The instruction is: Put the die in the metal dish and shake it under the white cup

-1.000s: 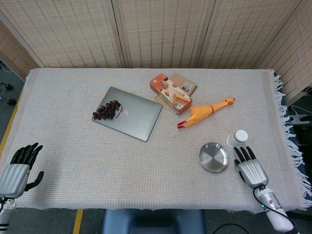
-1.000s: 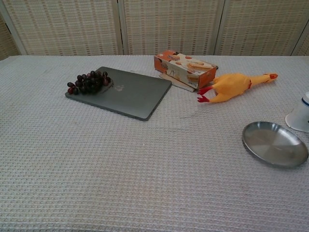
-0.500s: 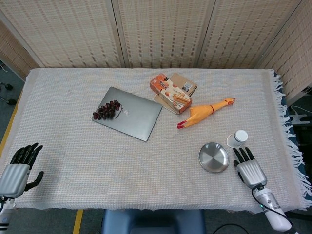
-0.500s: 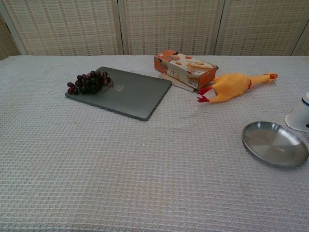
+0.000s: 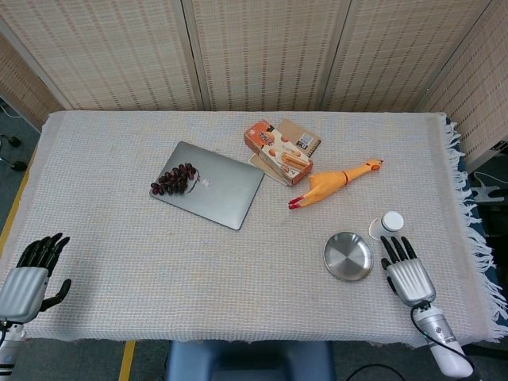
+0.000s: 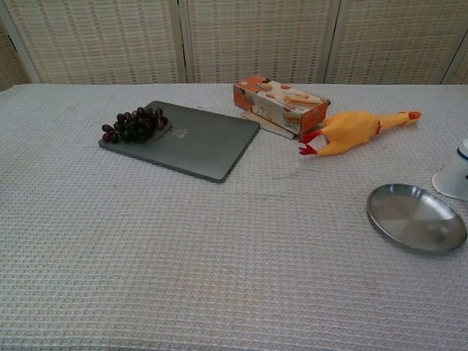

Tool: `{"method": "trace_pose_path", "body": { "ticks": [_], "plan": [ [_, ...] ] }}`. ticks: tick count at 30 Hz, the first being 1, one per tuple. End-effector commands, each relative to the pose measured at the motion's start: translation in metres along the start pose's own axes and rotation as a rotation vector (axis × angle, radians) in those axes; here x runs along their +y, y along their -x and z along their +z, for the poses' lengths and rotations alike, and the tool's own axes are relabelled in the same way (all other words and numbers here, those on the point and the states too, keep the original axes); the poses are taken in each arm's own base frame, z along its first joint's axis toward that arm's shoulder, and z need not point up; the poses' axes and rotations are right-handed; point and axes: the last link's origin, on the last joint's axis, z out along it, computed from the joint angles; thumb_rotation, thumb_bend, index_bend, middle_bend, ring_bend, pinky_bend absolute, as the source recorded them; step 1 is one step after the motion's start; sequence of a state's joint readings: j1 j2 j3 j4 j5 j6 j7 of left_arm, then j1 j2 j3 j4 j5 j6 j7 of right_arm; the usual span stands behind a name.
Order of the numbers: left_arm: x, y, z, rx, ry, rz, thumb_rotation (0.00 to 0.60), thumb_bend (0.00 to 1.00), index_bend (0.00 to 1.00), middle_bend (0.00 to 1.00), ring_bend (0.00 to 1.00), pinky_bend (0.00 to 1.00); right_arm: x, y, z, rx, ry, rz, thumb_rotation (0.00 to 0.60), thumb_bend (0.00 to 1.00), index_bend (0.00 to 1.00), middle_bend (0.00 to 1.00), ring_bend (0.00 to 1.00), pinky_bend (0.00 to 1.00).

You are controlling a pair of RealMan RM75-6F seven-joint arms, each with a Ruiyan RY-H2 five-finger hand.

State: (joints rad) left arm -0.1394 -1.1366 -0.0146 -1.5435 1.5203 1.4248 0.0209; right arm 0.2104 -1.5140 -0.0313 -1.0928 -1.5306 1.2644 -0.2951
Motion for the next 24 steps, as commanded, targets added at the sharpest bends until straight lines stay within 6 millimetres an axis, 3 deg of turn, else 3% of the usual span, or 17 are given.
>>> {"method": "trace_pose_path", "body": {
  "ticks": [1,5,10,16,20,22,24],
  "plan": [
    [0.0,0.0,0.0,0.0,0.0,0.0,0.6,0.4,0.0,0.0,0.0,0.08,0.0,-0.011,-0.001,0.038,-0.009,0.036,0.6,0.36,0.56,0.0,0.0,0.06],
    [0.001,0.001,0.001,-0.005,0.002,0.0,0.6,0.4,0.0,0.0,0.0,0.08,-0.009,-0.031,0.006,0.073,-0.043,0.096,0.6,0.36,0.55,0.0,0.0,0.06],
    [0.001,0.0,0.0,-0.005,0.005,-0.002,0.6,0.4,0.0,0.0,0.0,0.08,-0.029,-0.051,0.028,0.11,-0.089,0.069,0.6,0.36,0.55,0.0,0.0,0.06],
    [-0.002,-0.003,-0.001,0.005,-0.001,-0.015,0.6,0.4,0.0,0.0,0.0,0.09,-0.055,-0.052,0.051,0.066,-0.154,0.045,0.6,0.36,0.54,0.0,0.0,0.06],
    [-0.004,-0.005,-0.001,0.008,-0.004,-0.019,0.6,0.4,0.0,0.0,0.0,0.09,-0.061,-0.047,0.052,0.044,-0.169,-0.003,0.6,0.36,0.52,0.0,0.0,0.06],
    [-0.004,-0.005,-0.001,0.01,-0.005,-0.021,0.6,0.4,0.0,0.0,0.0,0.09,-0.06,-0.043,0.052,0.019,-0.166,-0.012,0.6,0.36,0.47,0.0,0.0,0.06],
    [-0.004,-0.005,-0.002,0.01,-0.004,-0.022,0.6,0.4,0.0,0.0,0.0,0.09,-0.058,-0.04,0.05,-0.009,-0.162,-0.016,0.6,0.36,0.26,0.0,0.0,0.06]
  ]
}}
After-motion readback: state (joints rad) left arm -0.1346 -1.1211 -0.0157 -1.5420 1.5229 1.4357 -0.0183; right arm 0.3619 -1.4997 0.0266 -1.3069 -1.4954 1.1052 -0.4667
